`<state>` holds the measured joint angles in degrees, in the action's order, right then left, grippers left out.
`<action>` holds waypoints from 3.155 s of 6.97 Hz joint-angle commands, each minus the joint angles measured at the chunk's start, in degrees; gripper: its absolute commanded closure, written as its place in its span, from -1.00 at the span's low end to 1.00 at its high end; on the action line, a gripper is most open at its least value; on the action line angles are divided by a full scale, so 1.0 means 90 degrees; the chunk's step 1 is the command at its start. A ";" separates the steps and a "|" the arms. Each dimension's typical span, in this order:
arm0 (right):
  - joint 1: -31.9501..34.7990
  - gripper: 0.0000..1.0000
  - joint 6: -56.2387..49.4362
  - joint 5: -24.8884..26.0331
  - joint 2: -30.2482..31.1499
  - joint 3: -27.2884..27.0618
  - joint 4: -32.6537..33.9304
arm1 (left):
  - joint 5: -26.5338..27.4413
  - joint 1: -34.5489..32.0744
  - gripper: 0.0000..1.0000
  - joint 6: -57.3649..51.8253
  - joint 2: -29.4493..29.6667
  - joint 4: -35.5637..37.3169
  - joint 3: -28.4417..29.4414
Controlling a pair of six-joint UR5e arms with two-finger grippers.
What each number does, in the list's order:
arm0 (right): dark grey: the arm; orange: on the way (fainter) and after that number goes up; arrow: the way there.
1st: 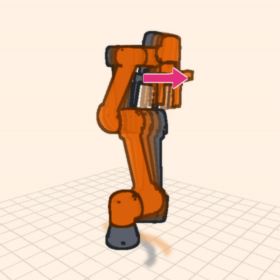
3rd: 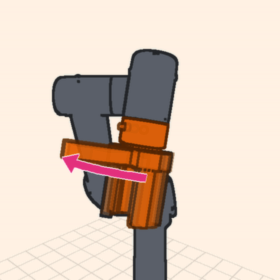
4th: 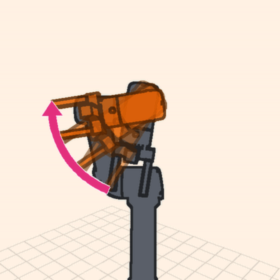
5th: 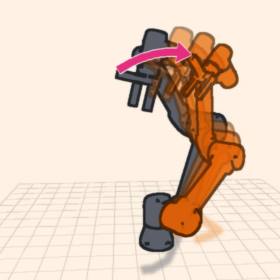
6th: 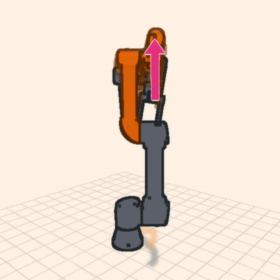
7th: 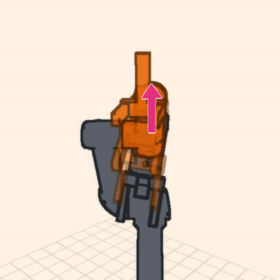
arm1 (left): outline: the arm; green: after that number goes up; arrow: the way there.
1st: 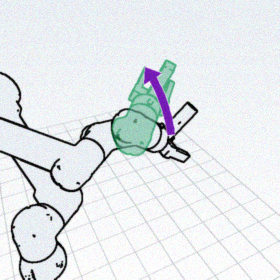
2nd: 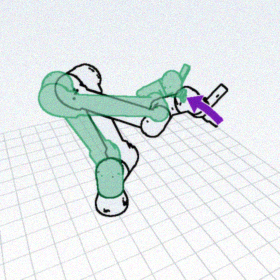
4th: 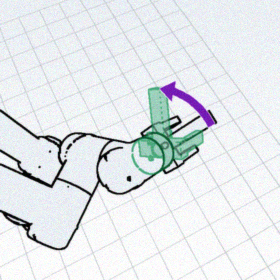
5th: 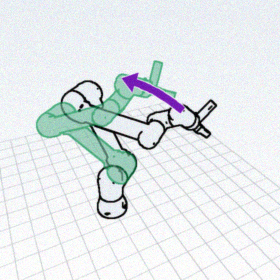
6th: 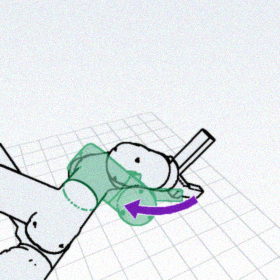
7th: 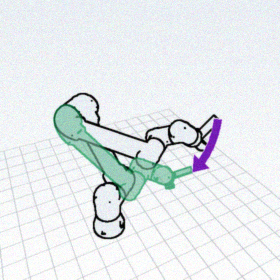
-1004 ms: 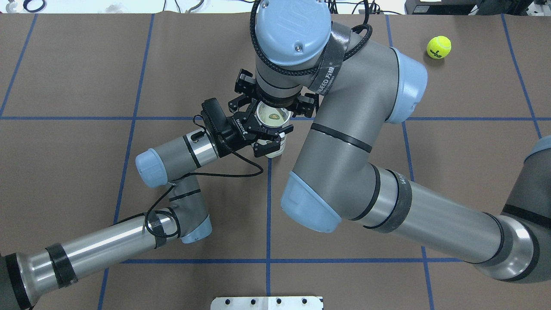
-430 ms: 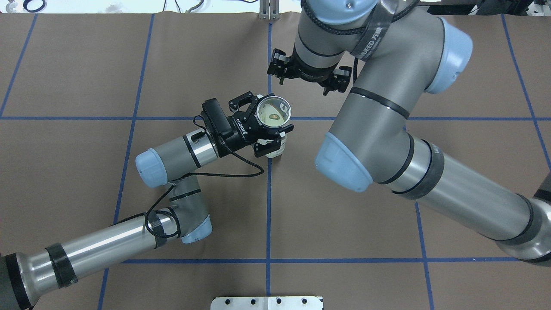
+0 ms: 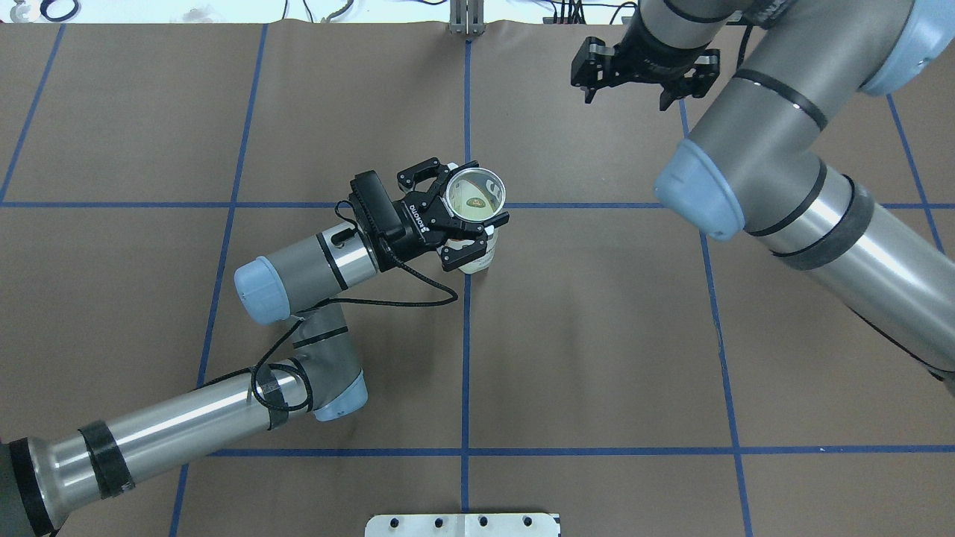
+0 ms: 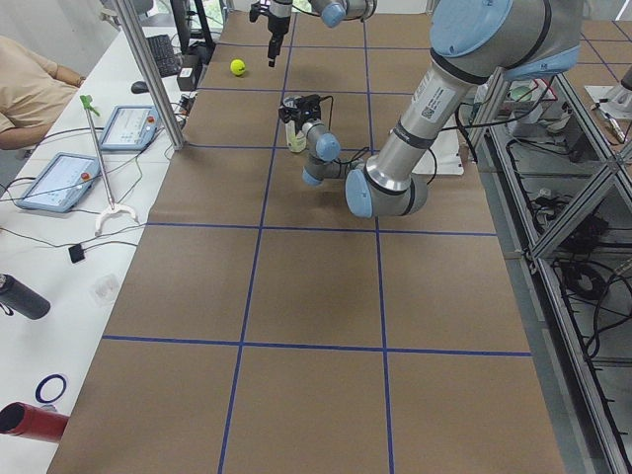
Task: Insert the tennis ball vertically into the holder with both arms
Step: 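Move the right gripper toward the farther yellow tennis ball, then grasp the farther yellow tennis ball with the right gripper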
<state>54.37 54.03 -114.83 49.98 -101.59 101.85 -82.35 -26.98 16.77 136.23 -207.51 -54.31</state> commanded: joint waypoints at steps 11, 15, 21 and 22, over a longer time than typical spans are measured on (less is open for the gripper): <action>0.1977 -0.98 -0.3163 -0.1158 0.0249 0.6067 -0.5657 | 0.0000 -0.0020 -0.98 0.0012 -0.0010 -0.0010 -0.0030; 0.1411 -0.98 -0.2039 -0.0300 -0.0123 0.7243 -0.7166 | 0.0000 -0.0010 -0.98 0.0002 -0.0010 0.0000 -0.0078; 0.1000 -0.94 -0.1667 0.0570 -0.0202 0.7342 -0.7127 | 0.0000 -0.0020 -0.98 0.0002 -0.0010 -0.0010 -0.0108; 0.1000 0.11 -0.1677 0.0561 -0.0192 0.7342 -0.7098 | 0.0000 -0.0020 -0.98 0.0002 -0.0010 -0.0010 -0.0108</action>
<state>63.54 39.02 -110.27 48.07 -35.58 37.72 -82.35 -27.16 16.79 136.14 -207.60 -55.30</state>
